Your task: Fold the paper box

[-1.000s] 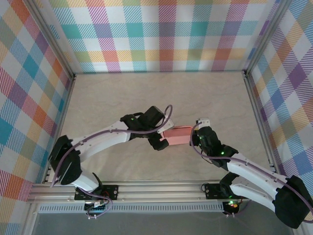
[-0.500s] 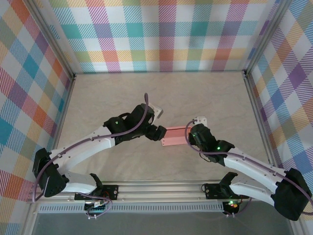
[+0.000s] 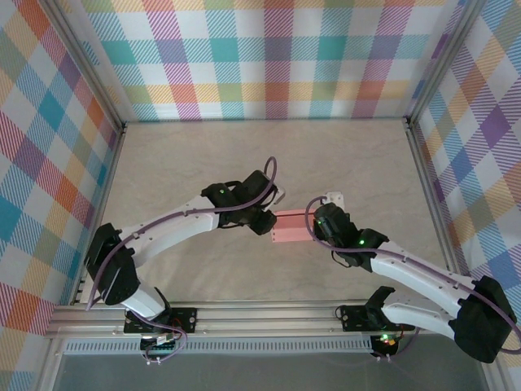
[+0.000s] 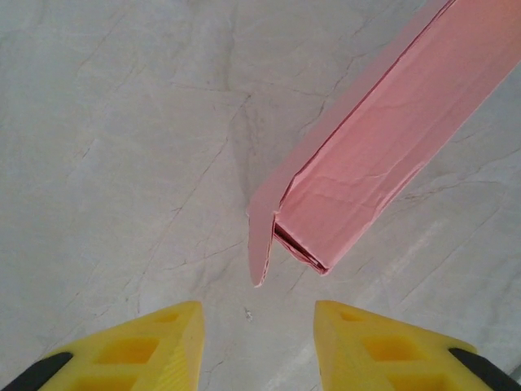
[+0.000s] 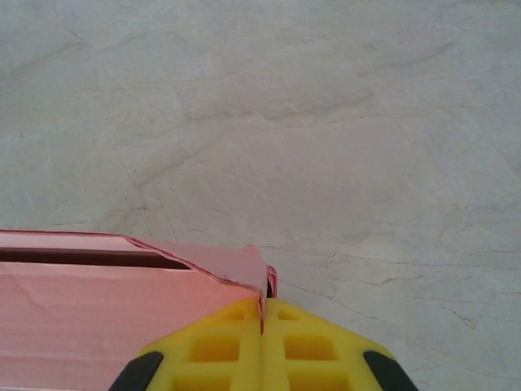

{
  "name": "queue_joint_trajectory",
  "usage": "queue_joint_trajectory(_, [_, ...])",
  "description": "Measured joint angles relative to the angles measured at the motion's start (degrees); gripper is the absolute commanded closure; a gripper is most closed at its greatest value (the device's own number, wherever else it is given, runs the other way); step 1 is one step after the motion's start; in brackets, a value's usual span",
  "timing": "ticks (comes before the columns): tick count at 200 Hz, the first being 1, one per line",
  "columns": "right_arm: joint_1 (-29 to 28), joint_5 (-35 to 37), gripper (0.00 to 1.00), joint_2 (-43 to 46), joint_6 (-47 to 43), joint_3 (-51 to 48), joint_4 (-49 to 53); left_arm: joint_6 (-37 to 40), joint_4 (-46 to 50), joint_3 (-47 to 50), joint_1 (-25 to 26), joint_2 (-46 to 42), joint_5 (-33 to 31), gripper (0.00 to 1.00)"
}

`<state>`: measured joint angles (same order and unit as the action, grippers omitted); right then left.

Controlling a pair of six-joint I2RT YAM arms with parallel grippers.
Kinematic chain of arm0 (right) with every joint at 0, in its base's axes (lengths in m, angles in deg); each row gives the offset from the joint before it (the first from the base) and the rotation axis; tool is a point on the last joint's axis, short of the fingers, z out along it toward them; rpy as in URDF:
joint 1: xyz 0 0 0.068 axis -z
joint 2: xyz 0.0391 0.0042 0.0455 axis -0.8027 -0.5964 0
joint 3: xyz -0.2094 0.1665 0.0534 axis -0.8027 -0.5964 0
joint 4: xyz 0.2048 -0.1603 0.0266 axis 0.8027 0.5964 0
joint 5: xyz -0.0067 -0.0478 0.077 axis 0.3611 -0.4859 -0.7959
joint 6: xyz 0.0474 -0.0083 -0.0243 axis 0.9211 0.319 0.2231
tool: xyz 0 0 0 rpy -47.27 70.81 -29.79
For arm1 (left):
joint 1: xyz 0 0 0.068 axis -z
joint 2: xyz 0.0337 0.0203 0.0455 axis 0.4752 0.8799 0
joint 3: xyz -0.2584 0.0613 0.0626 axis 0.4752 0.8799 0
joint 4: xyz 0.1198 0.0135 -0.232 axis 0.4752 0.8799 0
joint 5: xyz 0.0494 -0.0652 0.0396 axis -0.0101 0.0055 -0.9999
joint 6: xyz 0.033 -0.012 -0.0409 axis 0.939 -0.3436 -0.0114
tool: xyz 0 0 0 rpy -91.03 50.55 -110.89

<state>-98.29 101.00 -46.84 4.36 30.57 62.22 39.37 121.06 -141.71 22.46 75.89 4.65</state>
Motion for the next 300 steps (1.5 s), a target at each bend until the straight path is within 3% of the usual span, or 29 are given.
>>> queue_joint_trajectory(15, [-0.15, 0.07, 1.0, -0.15, 0.07, 0.04, -0.02, -0.11, 0.09, -0.63, 0.0, 1.29, -0.37, 0.69])
queue_joint_trajectory(41, [-0.2, 0.17, 1.0, -0.61, 0.39, 0.37, -0.02, -0.24, 0.22, -1.68, 0.0, 2.62, -0.55, 0.72])
queue_joint_trajectory(60, [-0.2, 0.17, 1.0, -0.92, 0.46, 0.55, -0.04, -0.26, 0.15, -2.34, 0.0, 3.15, -0.74, 0.78])
queue_joint_trajectory(153, [-0.85, 0.15, 1.0, -1.05, 0.94, 0.59, -0.04, -0.61, 0.2, -2.82, 0.04, 4.04, -2.08, 0.84])
queue_joint_trajectory(173, [-0.9, 0.15, 1.0, -1.05, 0.94, 0.59, -0.04, -0.63, 0.2, -2.82, 0.04, 4.04, -2.32, 0.81])
queue_joint_trajectory(191, [-0.94, 0.15, 1.0, -1.05, 0.94, 0.59, -0.04, -0.33, 0.2, -2.82, 0.04, 4.11, -3.1, 0.72])
queue_joint_trajectory(237, [-0.94, 0.13, 1.0, -1.05, 1.14, 0.59, -0.04, -0.44, 0.22, -2.82, 0.04, 4.44, -5.03, 0.71])
queue_joint_trajectory(300, [-0.94, 0.11, 1.0, -1.05, 1.33, 0.59, -0.04, -0.48, 0.2, -2.82, 0.04, 4.66, -4.57, 0.88])
